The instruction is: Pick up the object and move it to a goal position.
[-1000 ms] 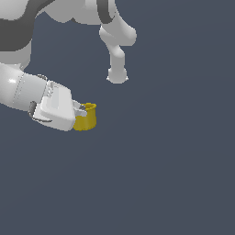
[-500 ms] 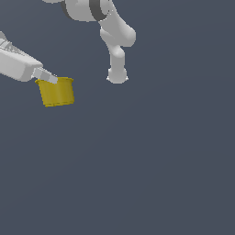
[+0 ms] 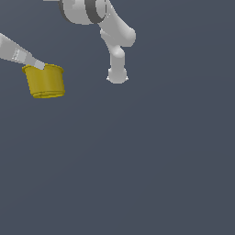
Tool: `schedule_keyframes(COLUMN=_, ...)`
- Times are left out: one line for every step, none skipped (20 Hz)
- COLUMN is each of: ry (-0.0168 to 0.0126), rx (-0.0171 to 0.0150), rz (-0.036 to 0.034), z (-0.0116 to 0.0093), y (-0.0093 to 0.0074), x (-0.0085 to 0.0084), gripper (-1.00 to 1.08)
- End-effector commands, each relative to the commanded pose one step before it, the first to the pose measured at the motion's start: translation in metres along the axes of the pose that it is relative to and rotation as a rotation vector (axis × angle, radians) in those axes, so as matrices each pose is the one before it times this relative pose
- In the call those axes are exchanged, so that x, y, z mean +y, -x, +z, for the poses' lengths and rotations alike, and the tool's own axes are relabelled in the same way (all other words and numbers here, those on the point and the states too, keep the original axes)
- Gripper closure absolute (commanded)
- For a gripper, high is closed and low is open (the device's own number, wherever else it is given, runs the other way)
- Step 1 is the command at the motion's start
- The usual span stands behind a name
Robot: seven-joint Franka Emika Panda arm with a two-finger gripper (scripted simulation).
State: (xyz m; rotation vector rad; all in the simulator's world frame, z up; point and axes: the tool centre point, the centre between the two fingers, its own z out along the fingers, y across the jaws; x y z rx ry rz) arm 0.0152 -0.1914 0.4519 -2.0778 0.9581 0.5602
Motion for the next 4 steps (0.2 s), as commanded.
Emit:
schedule_keyframes(ry=-0.00164, rx=0.00088, rz=-0.00637, z=-0.00273, y=0.00204, x=-0.00080, gripper=1.08)
schedule_keyframes(ry=-0.00037, rx=-0.00007, rz=-0.00058, z=-0.00035, y=0.00017, x=-0.00003, gripper=1.08)
schedule_keyframes(ry=0.00000, rx=0.00000, rz=0.00000, z=-0.00006, y=-0.00007, x=-0.00007, gripper=1.08)
schedule_keyframes(ry=0.00000, rx=0.00000, rz=0.00000, z=-0.00001, y=-0.00002, x=-0.00003, gripper=1.08)
